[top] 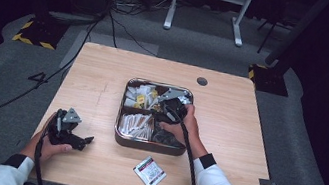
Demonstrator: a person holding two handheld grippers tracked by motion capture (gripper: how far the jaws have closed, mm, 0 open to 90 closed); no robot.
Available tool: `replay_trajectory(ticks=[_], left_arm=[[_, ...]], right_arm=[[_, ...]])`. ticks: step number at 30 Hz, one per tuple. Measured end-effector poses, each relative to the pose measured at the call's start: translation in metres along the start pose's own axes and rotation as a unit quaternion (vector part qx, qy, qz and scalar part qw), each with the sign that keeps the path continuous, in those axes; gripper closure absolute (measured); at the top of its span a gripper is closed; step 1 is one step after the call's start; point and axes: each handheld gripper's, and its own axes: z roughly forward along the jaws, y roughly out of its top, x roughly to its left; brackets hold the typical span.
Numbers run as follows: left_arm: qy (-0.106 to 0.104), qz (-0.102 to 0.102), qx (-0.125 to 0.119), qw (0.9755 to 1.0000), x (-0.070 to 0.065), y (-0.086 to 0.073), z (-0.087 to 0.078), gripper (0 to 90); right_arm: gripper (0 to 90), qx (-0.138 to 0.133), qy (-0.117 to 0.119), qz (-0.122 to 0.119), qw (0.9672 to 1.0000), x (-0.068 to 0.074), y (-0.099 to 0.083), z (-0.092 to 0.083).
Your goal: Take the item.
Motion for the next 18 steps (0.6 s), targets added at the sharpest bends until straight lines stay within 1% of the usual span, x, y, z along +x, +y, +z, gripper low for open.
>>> replay_trajectory(ticks=[5, 8, 13, 15, 18], left_arm=[[0.000, -0.001, 0.000, 1.0000, 0.000, 0.000, 0.000, 0.4], [0.000, -0.001, 0.000, 1.0000, 0.000, 0.000, 0.000, 0.4], [0.000, 0.000, 0.000, 1.0000, 0.000, 0.000, 0.000, 0.4], [0.000, 0.000, 0.000, 1.0000, 0.000, 0.000, 0.000, 0.4], [-0.001, 0.000, 0.000, 1.0000, 0.000, 0.000, 0.000, 0.4]], right_arm=[[50.9, -0.003, 0.010, -0.007, 0.9999, -0.002, -0.001, -0.001], [47.8, -0.006, 0.024, -0.012, 0.9996, -0.004, -0.002, -0.001], [38.2, -0.005, 0.036, -0.029, 0.9989, -0.004, -0.003, -0.005], [34.3, -0.011, 0.037, -0.033, 0.9987, -0.004, -0.005, -0.009], [30.6, -0.023, 0.040, -0.032, 0.9984, -0.006, -0.007, -0.016]])
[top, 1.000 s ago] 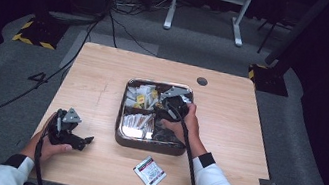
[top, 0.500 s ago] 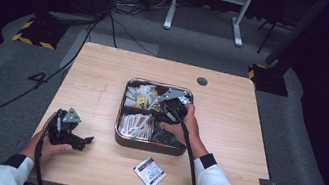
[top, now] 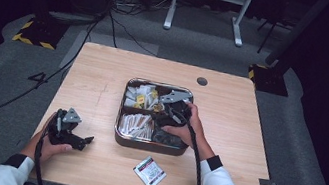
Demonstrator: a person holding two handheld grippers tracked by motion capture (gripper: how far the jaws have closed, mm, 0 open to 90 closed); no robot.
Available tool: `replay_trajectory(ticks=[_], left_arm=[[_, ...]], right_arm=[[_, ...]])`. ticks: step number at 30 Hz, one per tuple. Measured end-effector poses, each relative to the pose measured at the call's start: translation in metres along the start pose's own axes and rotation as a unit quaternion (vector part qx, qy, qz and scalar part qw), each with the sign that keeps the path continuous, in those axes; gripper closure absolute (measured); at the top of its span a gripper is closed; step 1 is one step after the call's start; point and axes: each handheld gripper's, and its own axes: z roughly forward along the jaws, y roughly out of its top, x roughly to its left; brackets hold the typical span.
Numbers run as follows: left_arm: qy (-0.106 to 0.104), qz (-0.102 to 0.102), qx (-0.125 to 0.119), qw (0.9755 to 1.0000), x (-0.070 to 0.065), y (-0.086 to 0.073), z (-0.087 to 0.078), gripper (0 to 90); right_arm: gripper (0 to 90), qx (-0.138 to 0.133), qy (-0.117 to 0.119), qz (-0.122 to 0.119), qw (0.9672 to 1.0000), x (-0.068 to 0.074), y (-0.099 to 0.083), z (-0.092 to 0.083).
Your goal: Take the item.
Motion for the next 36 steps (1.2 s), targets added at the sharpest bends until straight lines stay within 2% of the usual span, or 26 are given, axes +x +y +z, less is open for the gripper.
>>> replay_trajectory(ticks=[4, 6, 12, 16, 19, 21, 26, 32, 36], left_arm=[[-0.002, 0.003, 0.001, 1.0000, 0.001, 0.000, 0.000, 0.3], [-0.003, 0.003, 0.002, 1.0000, 0.001, 0.000, 0.000, 0.2], [-0.004, 0.004, 0.002, 1.0000, 0.001, 0.000, 0.000, 0.2], [-0.003, 0.003, 0.001, 1.0000, 0.001, 0.000, 0.000, 0.3], [-0.004, 0.005, 0.001, 1.0000, 0.001, 0.000, 0.000, 0.3], [-0.004, 0.005, 0.001, 1.0000, 0.001, 0.000, 0.000, 0.3], [-0.004, 0.005, 0.002, 1.0000, 0.001, 0.000, 0.000, 0.3], [-0.004, 0.006, 0.002, 1.0000, 0.001, 0.000, 0.000, 0.2], [-0.004, 0.005, 0.001, 1.0000, 0.001, 0.000, 0.000, 0.3]], right_arm=[[28.5, -0.011, 0.011, 0.004, 0.9999, -0.002, -0.003, -0.007], [27.5, -0.009, 0.012, 0.001, 0.9999, -0.003, -0.004, -0.009], [25.6, 0.005, 0.005, -0.031, 0.9995, -0.001, -0.005, -0.012], [24.1, 0.015, 0.000, -0.039, 0.9991, -0.001, -0.007, -0.016], [24.1, 0.008, 0.012, -0.037, 0.9992, -0.002, -0.008, -0.020], [22.9, 0.005, 0.010, -0.037, 0.9992, -0.002, -0.009, -0.023], [21.9, -0.005, 0.025, -0.033, 0.9991, -0.004, -0.012, -0.031], [21.8, -0.010, 0.023, -0.034, 0.9991, -0.007, -0.017, -0.042], [22.2, -0.007, 0.011, -0.039, 0.9992, -0.008, -0.020, -0.049]])
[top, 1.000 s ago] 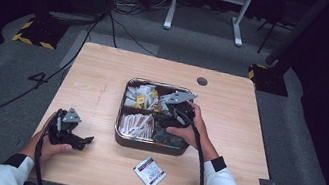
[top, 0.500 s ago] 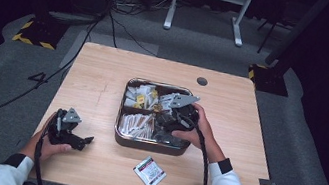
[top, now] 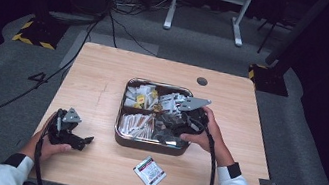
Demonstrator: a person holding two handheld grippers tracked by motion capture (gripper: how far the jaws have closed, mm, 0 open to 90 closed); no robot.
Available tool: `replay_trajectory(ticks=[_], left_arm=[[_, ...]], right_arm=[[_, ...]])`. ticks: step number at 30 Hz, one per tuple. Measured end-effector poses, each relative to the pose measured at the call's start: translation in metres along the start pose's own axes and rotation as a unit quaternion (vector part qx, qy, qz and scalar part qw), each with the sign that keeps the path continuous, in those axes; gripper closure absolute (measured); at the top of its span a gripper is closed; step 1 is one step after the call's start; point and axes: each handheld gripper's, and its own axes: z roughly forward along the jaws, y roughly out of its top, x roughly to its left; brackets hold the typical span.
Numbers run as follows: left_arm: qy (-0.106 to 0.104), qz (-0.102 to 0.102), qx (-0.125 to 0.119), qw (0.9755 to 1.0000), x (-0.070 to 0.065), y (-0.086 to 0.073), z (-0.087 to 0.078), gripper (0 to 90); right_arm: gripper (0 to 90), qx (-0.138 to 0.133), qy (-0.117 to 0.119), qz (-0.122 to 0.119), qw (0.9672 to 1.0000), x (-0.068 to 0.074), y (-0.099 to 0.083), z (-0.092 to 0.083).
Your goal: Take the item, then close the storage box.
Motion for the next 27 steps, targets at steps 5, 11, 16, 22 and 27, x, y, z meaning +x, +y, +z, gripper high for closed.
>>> replay_trajectory(ticks=[5, 11, 16, 22, 27], left_arm=[[0.000, 0.000, 0.000, 1.0000, 0.000, 0.000, 0.000, 0.2], [0.000, 0.003, 0.001, 1.0000, 0.000, 0.000, 0.000, 0.1], [0.000, 0.003, 0.001, 1.0000, 0.001, 0.000, 0.000, 0.2], [0.001, 0.003, 0.000, 1.0000, 0.001, 0.001, 0.000, 0.1], [0.000, 0.003, 0.000, 1.0000, 0.001, 0.001, 0.001, 0.1]], right_arm=[[22.6, 0.000, -0.008, -0.002, 1.0000, -0.001, -0.004, -0.008], [22.9, 0.004, -0.020, -0.006, 0.9998, -0.002, -0.010, -0.018], [23.0, 0.013, -0.033, -0.008, 0.9993, -0.005, -0.017, -0.025], [23.1, 0.013, -0.042, 0.000, 0.9990, -0.009, -0.025, -0.032], [23.1, 0.016, -0.050, 0.002, 0.9986, -0.011, -0.032, -0.038]])
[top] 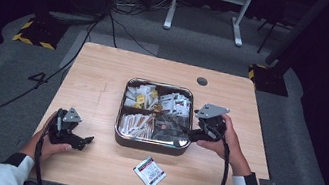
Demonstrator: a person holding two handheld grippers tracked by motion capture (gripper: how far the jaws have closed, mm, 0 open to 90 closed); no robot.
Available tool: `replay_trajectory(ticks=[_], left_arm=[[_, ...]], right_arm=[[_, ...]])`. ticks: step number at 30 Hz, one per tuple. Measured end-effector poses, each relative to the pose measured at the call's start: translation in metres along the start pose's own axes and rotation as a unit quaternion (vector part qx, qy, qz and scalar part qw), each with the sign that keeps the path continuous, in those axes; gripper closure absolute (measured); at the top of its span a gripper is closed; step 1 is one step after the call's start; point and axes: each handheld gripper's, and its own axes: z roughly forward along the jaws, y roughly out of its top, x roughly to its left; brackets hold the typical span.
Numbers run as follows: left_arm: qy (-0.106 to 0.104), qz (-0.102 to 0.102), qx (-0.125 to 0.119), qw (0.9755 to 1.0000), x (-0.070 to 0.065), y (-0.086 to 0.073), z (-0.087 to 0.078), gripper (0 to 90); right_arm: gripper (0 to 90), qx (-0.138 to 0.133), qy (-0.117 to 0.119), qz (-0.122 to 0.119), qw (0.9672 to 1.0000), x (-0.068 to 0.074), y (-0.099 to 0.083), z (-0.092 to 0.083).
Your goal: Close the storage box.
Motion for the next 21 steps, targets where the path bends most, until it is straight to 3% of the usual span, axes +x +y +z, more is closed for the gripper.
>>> replay_trajectory(ticks=[21], left_arm=[[0.000, 0.000, 0.001, 1.0000, 0.000, 0.000, 0.000, 0.2]], right_arm=[[23.8, 0.007, -0.034, 0.016, 0.9993, -0.008, -0.029, -0.017]])
